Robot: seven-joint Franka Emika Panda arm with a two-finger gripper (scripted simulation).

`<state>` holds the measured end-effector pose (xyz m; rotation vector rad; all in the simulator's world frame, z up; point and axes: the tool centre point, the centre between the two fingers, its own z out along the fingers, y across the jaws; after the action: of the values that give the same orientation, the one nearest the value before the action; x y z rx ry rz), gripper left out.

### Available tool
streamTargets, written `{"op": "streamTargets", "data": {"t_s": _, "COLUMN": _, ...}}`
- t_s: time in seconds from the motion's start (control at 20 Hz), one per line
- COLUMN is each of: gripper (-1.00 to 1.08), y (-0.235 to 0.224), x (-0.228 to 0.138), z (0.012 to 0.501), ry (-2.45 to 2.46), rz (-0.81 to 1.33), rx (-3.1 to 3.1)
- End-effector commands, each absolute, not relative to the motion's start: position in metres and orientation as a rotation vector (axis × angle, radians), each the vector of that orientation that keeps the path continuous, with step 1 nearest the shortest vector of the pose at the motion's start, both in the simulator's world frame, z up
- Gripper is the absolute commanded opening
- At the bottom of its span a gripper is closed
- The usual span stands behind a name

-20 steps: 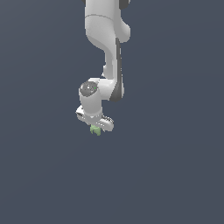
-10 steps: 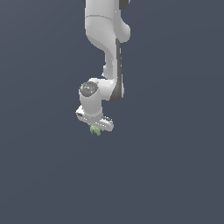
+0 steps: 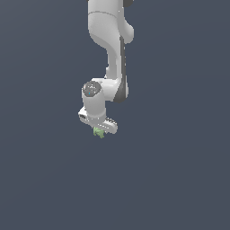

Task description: Pick up the object and move it to a goal position.

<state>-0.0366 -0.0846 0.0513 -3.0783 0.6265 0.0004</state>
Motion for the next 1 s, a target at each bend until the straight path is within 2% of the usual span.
{"op": "streamTargets", "data": {"t_s": 0.0, "gripper": -1.0, "y": -0.081, "x": -0.037, "z": 0.061, "ry": 0.626, "rz": -0.001, "rx": -3.078}}
{"op": "streamTargets", "data": {"t_s": 0.4, "gripper": -1.0, "y": -0.06, "x": -0.042, "z": 0.115, "ry": 0.626, "rz": -0.001, "rx": -3.078}}
{"op": "streamTargets", "data": {"t_s": 0.95, "gripper": -1.0, "y": -0.016, "x": -0.051, "z": 0.234, "ry": 0.628, "rz": -0.001, "rx": -3.08}}
